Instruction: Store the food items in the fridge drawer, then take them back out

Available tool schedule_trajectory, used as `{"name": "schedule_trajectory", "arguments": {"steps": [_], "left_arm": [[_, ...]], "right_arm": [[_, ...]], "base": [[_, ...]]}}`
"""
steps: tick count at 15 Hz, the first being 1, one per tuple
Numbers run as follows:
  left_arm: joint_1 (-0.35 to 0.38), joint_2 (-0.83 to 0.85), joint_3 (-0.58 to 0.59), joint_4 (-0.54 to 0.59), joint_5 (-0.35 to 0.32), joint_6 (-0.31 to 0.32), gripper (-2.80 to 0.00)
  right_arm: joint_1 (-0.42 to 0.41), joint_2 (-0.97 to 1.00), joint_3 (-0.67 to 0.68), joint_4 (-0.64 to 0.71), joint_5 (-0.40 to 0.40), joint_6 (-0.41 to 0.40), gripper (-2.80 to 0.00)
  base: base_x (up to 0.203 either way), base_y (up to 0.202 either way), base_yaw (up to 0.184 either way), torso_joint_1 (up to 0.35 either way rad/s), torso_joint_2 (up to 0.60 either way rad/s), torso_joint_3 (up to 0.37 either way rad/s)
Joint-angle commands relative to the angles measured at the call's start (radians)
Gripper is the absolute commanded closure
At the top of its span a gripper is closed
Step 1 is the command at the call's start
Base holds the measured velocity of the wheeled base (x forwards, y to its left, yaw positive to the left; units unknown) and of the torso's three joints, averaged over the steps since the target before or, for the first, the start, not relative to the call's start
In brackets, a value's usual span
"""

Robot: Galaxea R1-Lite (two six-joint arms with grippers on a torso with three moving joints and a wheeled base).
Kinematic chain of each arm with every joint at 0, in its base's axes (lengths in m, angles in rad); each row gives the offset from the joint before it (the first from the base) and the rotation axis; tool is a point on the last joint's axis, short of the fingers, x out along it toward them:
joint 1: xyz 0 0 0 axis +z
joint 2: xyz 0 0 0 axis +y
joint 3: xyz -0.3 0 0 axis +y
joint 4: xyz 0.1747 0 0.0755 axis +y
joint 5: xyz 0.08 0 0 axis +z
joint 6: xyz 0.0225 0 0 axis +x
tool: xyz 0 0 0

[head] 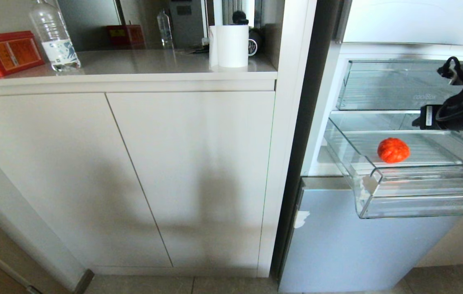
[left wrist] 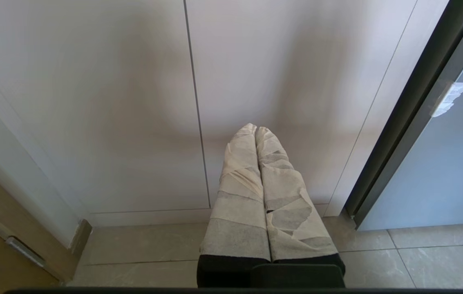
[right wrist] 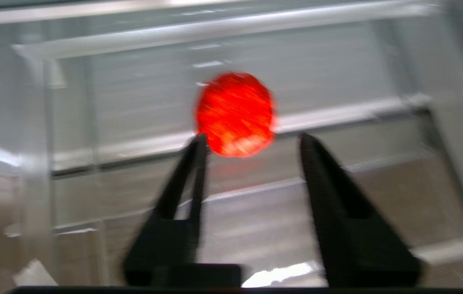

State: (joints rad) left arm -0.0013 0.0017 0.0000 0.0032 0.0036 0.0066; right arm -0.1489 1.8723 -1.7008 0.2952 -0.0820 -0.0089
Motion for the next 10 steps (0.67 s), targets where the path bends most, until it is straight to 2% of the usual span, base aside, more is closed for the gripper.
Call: {"name": "schedule_trajectory", "arguments": {"steps": [1, 5, 10], "left_arm": [[0.000, 0.001, 0.000, 0.000, 0.000, 0.000, 0.00], [0.000, 0.001, 0.000, 0.000, 0.001, 0.000, 0.00], [0.000, 0.000, 0.000, 0.000, 0.001, 0.000, 0.00]], "right_arm": [[0.008, 0.106, -0.095, 0.025, 0.032, 0.000, -2.80], [0.011, 0.210, -0.231, 0.120, 0.038, -0.001, -2.80], [0.007, 0.287, -0.252, 0.125, 0.031, 0.006, -2.80]], "base": [[0.000, 0.000, 0.000, 0.000, 0.00, 0.000], [0.000, 0.000, 0.000, 0.000, 0.00, 0.000], [0.000, 0.000, 0.000, 0.000, 0.00, 0.000]]}}
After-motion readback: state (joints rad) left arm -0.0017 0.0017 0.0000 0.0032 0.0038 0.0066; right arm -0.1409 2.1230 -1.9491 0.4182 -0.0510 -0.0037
